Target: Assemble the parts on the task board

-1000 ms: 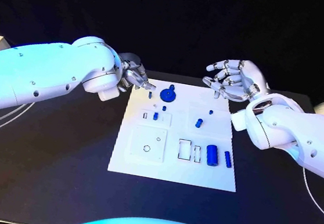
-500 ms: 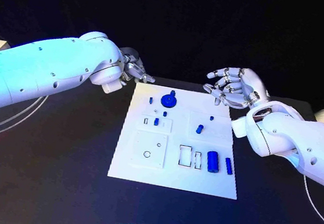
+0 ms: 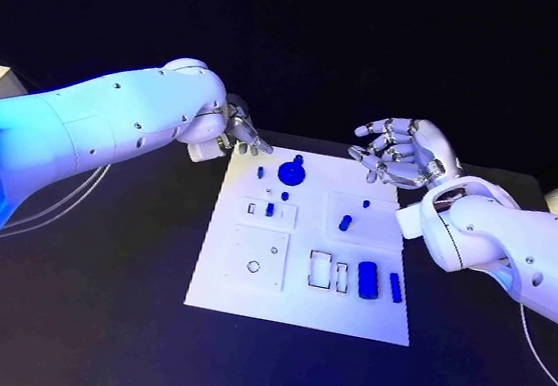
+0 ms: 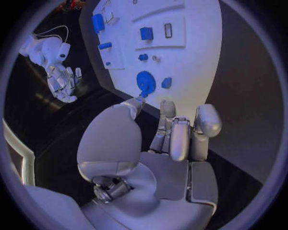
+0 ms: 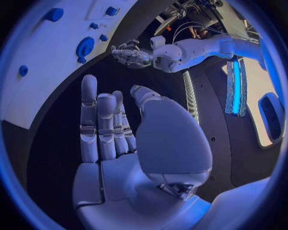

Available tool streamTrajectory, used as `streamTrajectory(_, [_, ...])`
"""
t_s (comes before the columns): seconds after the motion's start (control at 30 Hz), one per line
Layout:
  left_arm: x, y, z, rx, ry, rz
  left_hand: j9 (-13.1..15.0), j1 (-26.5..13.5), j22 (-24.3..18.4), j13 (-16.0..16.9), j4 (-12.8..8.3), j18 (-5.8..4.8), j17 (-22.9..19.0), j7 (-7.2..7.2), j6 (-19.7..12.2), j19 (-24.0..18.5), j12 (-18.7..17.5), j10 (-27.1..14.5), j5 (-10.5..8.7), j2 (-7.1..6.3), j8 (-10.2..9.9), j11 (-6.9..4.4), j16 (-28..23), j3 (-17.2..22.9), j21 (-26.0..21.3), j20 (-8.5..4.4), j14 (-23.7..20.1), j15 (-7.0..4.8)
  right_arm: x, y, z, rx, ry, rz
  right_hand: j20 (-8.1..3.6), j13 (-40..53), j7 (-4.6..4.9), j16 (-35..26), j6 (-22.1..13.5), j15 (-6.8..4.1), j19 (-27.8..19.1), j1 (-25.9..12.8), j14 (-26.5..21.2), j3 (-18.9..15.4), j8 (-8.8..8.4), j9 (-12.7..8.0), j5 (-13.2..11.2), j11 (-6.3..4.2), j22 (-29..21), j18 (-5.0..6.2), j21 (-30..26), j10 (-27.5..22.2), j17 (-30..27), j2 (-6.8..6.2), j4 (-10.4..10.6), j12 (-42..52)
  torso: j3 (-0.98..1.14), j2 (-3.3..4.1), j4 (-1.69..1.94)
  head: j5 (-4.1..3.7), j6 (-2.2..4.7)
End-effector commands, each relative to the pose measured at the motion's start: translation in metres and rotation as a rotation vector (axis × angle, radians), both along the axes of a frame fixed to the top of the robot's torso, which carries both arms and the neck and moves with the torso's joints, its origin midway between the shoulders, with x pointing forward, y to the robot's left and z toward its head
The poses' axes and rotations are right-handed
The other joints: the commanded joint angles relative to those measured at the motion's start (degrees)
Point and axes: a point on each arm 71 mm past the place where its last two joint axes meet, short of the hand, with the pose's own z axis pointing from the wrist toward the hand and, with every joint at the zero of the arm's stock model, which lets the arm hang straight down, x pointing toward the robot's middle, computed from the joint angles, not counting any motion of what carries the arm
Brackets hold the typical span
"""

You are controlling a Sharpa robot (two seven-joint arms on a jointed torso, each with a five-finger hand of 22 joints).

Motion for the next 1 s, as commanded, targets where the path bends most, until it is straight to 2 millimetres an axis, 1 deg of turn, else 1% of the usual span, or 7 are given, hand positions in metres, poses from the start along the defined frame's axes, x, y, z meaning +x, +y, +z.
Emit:
streamTrajectory(0.03, [-0.0001, -0.0035, -0.004, 0.018, 0.062, -0.027, -0.1, -0.5, 0.2, 0.2, -0.1, 0.9, 3.1, 0.3, -0.1, -0.2, 0.0, -0.3, -0.11, 0.11, -0.2, -0.08, 0.1, -0.4, -0.2, 0.01, 0.5, 0.41, 0.0003, 0.0002, 0.0014, 0.013, -0.018, -0.011, 0.17, -1.3, 0.44, -3.0, -0.3, 0.2, 0.0, -0.4, -1.3, 0.6, 0.38, -0.1, 0.3, 0.21, -0.6, 0.59, -0.8, -0.8, -1.9, -0.06, 0.0, -1.3, 0.01, 0.26, -0.22, 0.09, 0.03])
streamTrajectory(0.2, [0.0043, -0.0049, -0.0034, 0.025, 0.031, -0.008, -0.1, -0.4, 0.9, 0.8, -0.2, 0.74, 3.6, 0.23, 0.2, 0.4, 0.4, 0.1, -0.04, 0.32, 0.0, -0.13, 0.5, -0.5, 0.2, 0.03, 0.8, 0.4, 0.0006, 0.0007, 0.0016, 0.016, -0.019, -0.013, 0.97, -6.1, 1.09, -9.2, -0.7, 0.99, -1.9, -0.9, -4.5, 1.7, 0.72, -0.3, 0.4, 0.94, -3.2, 0.56, -3.7, -2.0, -4.4, -0.38, 0.1, -5.9, 0.11, 0.68, -0.47, 0.2, 0.26])
streamTrajectory(0.43, [0.007, -0.0031, -0.0021, 0.033, -0.002, 0.01, -0.1, -0.4, 1.7, 1.6, -0.2, 0.59, 4.3, 0.04, 0.8, 1.0, 1.1, 0.8, 0.01, 0.38, 0.4, -0.28, 0.9, -0.8, 0.7, -0.01, 1.1, 0.29, 0.0007, 0.0007, 0.0013, 0.018, -0.016, -0.012, 2.43, -17.7, 2.2, -20.5, -1.1, 2.18, -3.3, -1.9, -5.6, 3.1, 1.49, -0.4, 0.3, 2.09, -10.4, 0.55, -9.3, -0.4, -8.0, -1.01, -0.4, -16.8, 0.06, 0.75, -0.36, 0.04, 0.09])
streamTrajectory(0.6, [0.0065, -0.0035, -0.0033, 0.042, 0.012, -0.001, -0.1, -0.5, 2.1, 1.9, -0.2, 0.52, 4.6, -0.06, 1.0, 1.3, 1.4, 1.2, 0.0, 0.36, 0.6, -0.37, 1.2, -1.0, 0.9, -0.05, 1.3, 0.22, 0.0008, 0.0014, 0.0013, 0.023, -0.014, -0.007, 3.15, -22.6, 2.58, -26.8, -1.5, 3.07, -4.2, -2.2, -6.4, 3.3, 1.82, -0.6, 0.3, 2.91, -15.0, 0.63, -12.1, 0.3, -10.7, -0.76, -0.9, -21.1, 0.07, 0.67, -0.37, -0.03, 0.01])
streamTrajectory(0.73, [0.0056, -0.0039, -0.0063, 0.053, 0.028, -0.013, -0.1, -0.7, 2.2, 1.9, -0.1, 0.5, 4.7, -0.17, 1.3, 1.4, 1.5, 1.3, -0.06, 0.26, 0.9, -0.45, 1.2, -1.3, 1.0, -0.1, 1.3, 0.16, 0.001, 0.0012, 0.0015, 0.035, -0.013, -0.006, 4.3, -26.2, 3.05, -32.6, -1.5, 4.25, -7.5, -2.4, -8.9, 3.5, 2.16, -0.8, 0.3, 3.55, -19.7, 0.65, -12.8, 1.2, -14.0, -0.5, -1.4, -23.8, 0.04, 0.69, -0.41, -0.04, -0.01])
streamTrajectory(0.9, [0.005, -0.0031, -0.0102, 0.061, 0.038, -0.017, -0.1, -0.8, 2.6, 2.5, -0.2, 0.41, 5.1, -0.32, 1.6, 1.7, 1.9, 1.8, -0.05, 0.31, 1.1, -0.57, 1.5, -1.6, 1.3, -0.15, 1.5, 0.07, 0.0012, 0.0007, 0.0022, 0.058, -0.017, -0.006, 6.49, -30.1, 3.84, -39.1, -2.0, 6.16, -13.8, -2.4, -13.9, 4.0, 2.14, -1.3, 0.2, 4.66, -26.5, 0.6, -12.8, 1.2, -18.7, -0.25, -2.2, -26.4, 0.0, 0.71, -0.39, -0.08, 0.01])
streamTrajectory(1.0, [0.0049, -0.0029, -0.0111, 0.062, 0.039, -0.017, -0.1, -0.8, 2.9, 2.7, -0.2, 0.35, 5.4, -0.41, 1.8, 1.9, 2.1, 2.0, -0.03, 0.4, 1.3, -0.66, 1.7, -1.6, 1.5, -0.19, 1.7, 0.0, 0.0013, 0.0008, 0.0024, 0.065, -0.017, -0.006, 6.95, -31.2, 4.01, -40.2, -2.3, 6.52, -14.7, -2.5, -14.5, 4.1, 2.05, -1.5, 0.1, 4.95, -28.0, 0.68, -12.8, 0.9, -19.8, -0.19, -2.5, -27.0, 0.02, 0.7, -0.34, -0.11, -0.02])
